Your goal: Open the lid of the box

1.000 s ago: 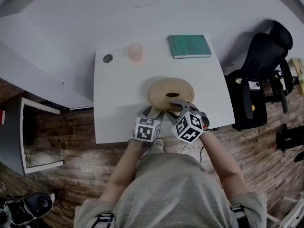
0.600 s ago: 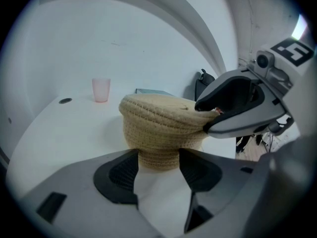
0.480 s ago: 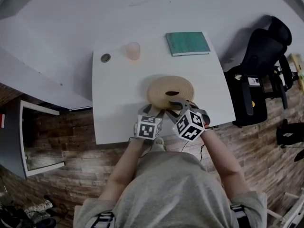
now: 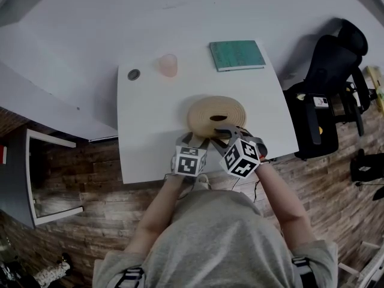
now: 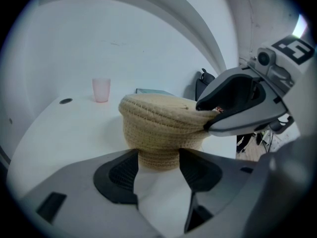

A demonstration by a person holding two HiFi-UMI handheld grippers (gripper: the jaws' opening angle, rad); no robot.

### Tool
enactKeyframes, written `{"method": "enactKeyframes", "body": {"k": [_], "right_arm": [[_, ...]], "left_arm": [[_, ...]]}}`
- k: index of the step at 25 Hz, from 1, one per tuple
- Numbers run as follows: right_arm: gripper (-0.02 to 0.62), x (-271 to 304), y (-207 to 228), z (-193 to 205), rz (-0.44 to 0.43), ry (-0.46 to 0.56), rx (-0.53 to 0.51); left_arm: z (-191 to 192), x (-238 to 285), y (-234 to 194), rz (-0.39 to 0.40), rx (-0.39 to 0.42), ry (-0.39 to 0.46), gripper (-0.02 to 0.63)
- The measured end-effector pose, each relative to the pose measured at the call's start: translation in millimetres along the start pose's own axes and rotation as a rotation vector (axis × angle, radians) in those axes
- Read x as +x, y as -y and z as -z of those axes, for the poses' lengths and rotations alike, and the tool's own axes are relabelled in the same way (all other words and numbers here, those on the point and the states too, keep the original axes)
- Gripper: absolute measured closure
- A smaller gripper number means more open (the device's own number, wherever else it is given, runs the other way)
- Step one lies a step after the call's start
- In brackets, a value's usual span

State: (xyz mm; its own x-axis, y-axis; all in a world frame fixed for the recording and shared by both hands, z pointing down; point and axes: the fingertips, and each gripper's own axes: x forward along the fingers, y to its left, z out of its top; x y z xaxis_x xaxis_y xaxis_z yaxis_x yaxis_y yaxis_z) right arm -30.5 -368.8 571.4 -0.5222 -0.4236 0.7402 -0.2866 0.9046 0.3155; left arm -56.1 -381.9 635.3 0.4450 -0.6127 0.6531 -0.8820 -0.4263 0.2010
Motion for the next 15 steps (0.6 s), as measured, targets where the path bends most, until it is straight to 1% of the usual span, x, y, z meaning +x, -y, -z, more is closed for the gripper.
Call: {"method": "enactKeyframes", "body": {"k": [8,15], "right_arm": [[0.482,-6.1,2.9,-5.2,-0.007,0.009,-0.007],[0.496,-20.2,19.0,-17.1,0.012,0.072,0.057]], "left_arm": [[-0.1,-1.0,-1.1,0.002,-0.003,-0.007,0.373],[-0.1,0.4,-1.5,0.001,-0.002,-0.011,0.371]]}}
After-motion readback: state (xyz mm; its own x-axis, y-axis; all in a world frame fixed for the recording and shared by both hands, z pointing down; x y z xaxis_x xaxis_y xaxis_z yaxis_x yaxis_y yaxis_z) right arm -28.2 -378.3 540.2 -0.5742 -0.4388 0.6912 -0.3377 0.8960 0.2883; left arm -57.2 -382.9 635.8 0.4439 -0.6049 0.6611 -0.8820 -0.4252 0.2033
